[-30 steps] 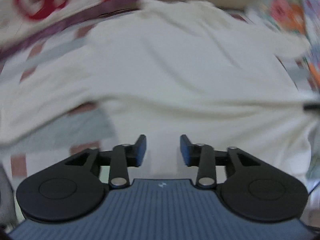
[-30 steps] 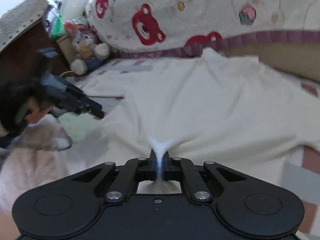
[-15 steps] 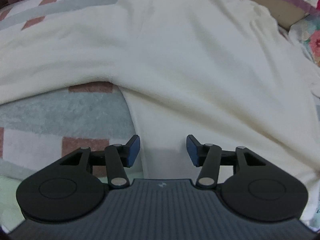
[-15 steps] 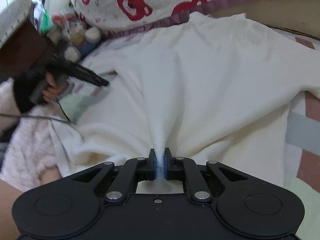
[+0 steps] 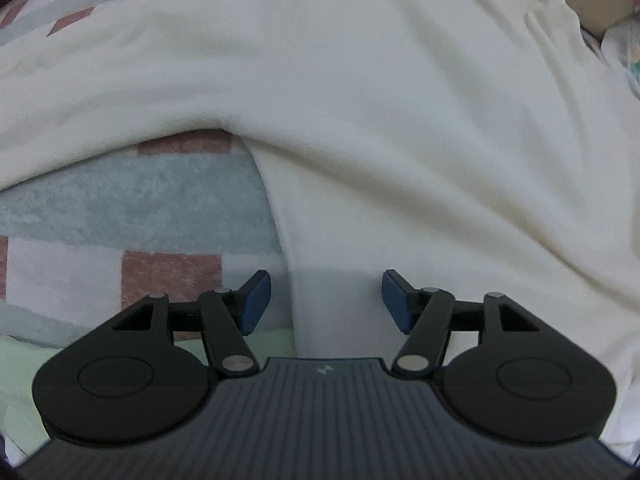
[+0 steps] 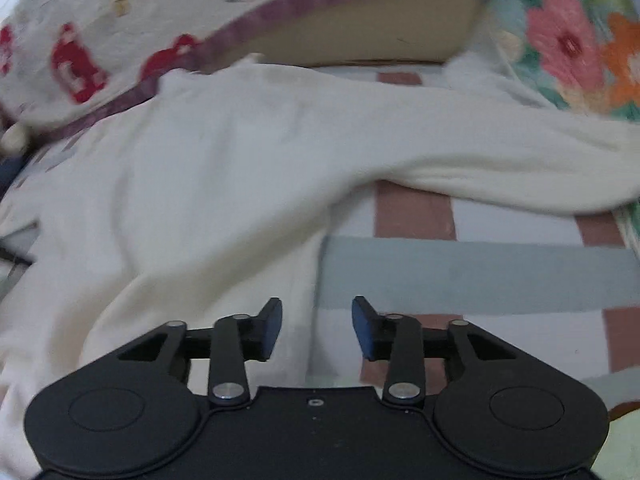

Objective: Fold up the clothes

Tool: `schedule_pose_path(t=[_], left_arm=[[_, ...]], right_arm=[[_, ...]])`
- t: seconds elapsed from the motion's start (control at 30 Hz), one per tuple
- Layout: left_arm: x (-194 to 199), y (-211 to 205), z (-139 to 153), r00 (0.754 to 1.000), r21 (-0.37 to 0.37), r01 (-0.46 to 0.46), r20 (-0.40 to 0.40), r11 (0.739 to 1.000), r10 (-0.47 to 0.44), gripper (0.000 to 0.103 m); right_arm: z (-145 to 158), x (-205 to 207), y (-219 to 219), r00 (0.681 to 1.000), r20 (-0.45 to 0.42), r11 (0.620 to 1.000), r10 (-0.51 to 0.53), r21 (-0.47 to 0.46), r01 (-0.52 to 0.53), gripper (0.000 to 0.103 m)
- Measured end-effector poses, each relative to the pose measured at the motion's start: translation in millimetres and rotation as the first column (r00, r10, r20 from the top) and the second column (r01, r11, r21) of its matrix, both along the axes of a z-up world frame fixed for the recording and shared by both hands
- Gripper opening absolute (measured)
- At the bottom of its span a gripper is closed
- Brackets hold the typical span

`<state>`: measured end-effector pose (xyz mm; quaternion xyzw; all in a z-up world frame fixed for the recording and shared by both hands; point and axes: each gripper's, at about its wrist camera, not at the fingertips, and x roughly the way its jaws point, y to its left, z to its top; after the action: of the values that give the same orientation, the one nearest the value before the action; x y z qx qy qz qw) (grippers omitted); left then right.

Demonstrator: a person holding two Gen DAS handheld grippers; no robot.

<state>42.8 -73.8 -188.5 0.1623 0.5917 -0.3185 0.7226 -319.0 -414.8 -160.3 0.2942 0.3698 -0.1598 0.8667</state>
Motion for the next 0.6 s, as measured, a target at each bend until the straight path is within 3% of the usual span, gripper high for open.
schedule_pose_path(t=[0.1,0.17,0.27,0.3,0.33,0.37,0.4,0.47,0.53,0.6], left_arm=[[-7,-4,-2,0.999,0.004,0.026,0.030,1.000,-0.027,0.069],[-11,-5,-3,0.998,0.004,0.040,0.051,0.999,-0.040,0.074],[-12,-6,-6,0.997,-0.025,0.044,0.066,0.999,-0.042,0.077],[-11,-7,-6,0.997,-0.042,0.045,0.070,0.998,-0.042,0.073],[-10,-10,-4,0.995,-0.055,0.058,0.082,0.997,-0.054,0.064],[-9,-14,-2,0.992,-0.047,0.087,0.100,0.995,-0.082,0.030],[-10,-18,1,0.987,-0.040,0.115,0.114,0.993,-0.110,0.007],[-14,-15,12,0.975,-0.027,0.175,0.147,0.984,-0.170,0.007],[-17,-2,26,0.965,-0.039,0.201,0.178,0.979,-0.191,0.007],[-13,13,31,0.973,-0.062,0.174,0.165,0.983,-0.162,0.007]], right_arm=[[-18,9,-12,0.993,-0.071,0.995,-0.093,-0.049,0.090,0.053],[-31,20,-13,0.989,-0.069,0.991,-0.134,-0.040,0.131,0.060],[-35,37,-4,0.990,-0.057,0.987,-0.126,-0.106,0.120,0.067],[-35,43,1,0.994,-0.055,0.987,-0.094,-0.133,0.086,0.064],[-36,48,7,0.998,-0.053,0.986,-0.042,-0.165,0.033,0.055],[-36,55,13,0.998,-0.061,0.979,0.011,-0.205,-0.023,0.028],[-35,62,18,0.995,-0.082,0.964,0.065,-0.253,-0.084,0.016],[-25,65,18,0.993,-0.090,0.957,0.071,-0.273,-0.093,0.013],[1,43,12,1.000,-0.013,0.958,-0.010,-0.286,0.006,0.011],[17,14,4,0.994,0.032,0.952,-0.102,-0.288,0.107,0.006]])
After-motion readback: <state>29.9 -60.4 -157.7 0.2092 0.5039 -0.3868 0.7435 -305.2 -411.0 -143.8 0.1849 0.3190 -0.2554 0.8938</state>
